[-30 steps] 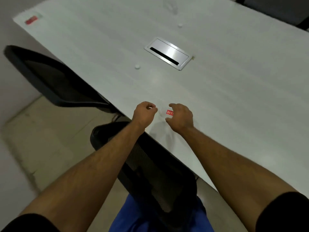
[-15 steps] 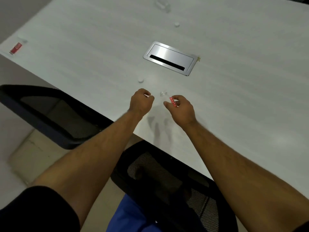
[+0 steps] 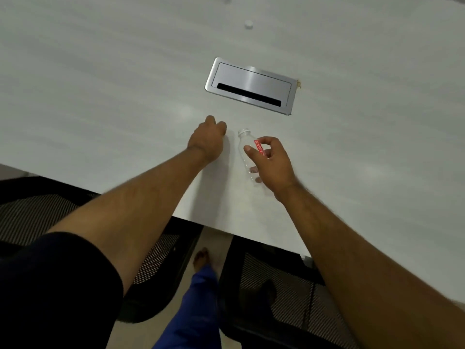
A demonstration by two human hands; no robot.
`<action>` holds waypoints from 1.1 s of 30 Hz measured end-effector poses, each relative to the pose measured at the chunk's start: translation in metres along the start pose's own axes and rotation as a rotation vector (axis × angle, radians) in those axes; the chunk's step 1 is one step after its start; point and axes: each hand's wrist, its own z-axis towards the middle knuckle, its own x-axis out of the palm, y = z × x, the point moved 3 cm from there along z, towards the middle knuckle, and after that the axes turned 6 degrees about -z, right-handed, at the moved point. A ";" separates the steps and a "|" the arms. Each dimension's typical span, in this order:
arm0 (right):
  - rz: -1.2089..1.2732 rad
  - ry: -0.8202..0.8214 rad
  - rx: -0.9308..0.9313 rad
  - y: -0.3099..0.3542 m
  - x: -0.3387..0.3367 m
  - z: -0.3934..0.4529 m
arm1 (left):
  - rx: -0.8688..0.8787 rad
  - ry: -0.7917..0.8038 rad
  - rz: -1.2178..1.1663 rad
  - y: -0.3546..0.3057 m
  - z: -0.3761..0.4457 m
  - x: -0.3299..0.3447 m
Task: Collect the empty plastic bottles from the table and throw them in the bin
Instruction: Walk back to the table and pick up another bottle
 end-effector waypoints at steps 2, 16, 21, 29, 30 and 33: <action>-0.001 -0.025 0.004 0.002 0.000 -0.010 | -0.011 0.026 -0.063 0.001 -0.009 -0.006; 0.191 0.154 -0.090 0.016 0.007 -0.170 | -0.145 -0.069 -1.248 -0.061 -0.207 -0.115; 0.259 0.180 -0.219 0.022 0.023 -0.237 | -0.133 -0.145 -1.198 -0.065 -0.295 -0.145; 0.051 0.015 -0.489 0.069 0.071 -0.317 | -0.267 -0.435 -1.533 -0.018 -0.394 -0.187; -0.003 -0.021 -0.524 0.079 0.085 -0.328 | -0.290 -0.512 -1.571 -0.006 -0.406 -0.193; -0.131 -0.124 -0.633 0.108 0.132 -0.361 | -0.379 -0.743 -1.624 0.036 -0.435 -0.207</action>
